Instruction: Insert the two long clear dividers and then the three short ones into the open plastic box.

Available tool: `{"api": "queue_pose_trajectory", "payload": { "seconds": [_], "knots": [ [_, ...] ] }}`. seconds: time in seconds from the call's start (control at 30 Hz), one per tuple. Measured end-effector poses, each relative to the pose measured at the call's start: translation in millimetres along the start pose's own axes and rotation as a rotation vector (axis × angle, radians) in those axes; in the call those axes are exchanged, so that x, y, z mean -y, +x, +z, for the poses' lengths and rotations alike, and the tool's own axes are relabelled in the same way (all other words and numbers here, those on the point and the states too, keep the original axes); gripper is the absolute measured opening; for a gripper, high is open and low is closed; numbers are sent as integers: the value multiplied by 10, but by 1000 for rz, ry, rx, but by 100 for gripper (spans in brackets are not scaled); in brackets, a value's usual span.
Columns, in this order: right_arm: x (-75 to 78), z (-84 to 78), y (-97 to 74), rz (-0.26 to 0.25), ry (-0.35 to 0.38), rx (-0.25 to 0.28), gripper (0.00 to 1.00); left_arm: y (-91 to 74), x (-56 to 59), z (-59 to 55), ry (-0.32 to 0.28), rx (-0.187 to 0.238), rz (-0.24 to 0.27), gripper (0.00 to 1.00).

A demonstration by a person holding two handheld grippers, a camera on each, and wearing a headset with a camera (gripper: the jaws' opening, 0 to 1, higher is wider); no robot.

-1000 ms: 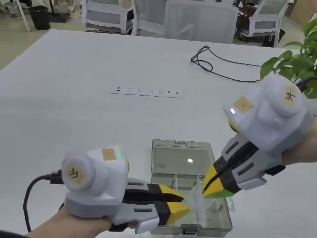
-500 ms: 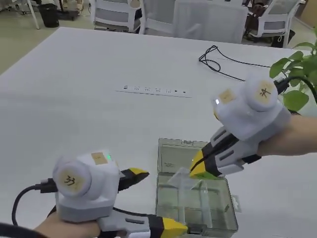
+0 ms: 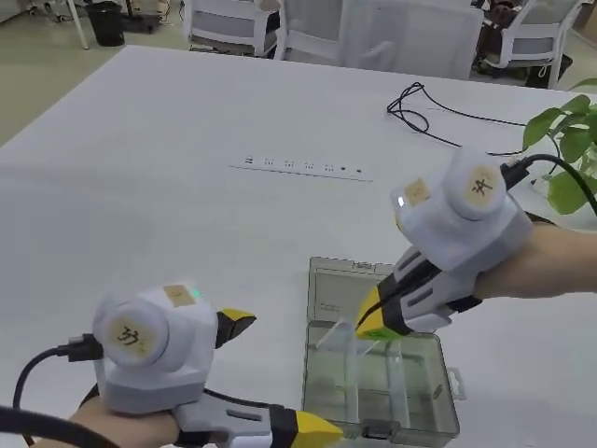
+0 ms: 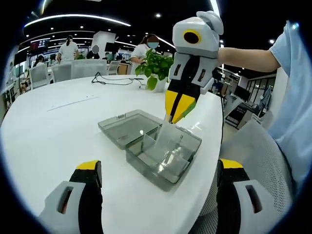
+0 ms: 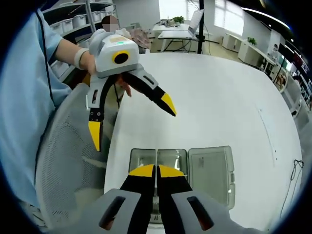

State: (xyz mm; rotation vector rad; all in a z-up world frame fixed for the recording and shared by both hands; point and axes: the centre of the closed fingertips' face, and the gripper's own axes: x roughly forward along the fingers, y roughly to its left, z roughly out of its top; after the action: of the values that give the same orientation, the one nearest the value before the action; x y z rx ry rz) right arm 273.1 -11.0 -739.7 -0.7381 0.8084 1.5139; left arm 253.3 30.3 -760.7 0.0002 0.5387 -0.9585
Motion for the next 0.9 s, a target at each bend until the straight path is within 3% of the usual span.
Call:
{"api": "queue_pose_trajectory", "payload": {
  "seconds": [0.43,0.9],
  "knots": [
    [27,-110,87,5,-9,-36,2,0,17,-45,-12,-2,-2,99],
    [20,-98,126,9,-17,-40,2,-1,24,-49,-27,4,-3,97]
  ]
}}
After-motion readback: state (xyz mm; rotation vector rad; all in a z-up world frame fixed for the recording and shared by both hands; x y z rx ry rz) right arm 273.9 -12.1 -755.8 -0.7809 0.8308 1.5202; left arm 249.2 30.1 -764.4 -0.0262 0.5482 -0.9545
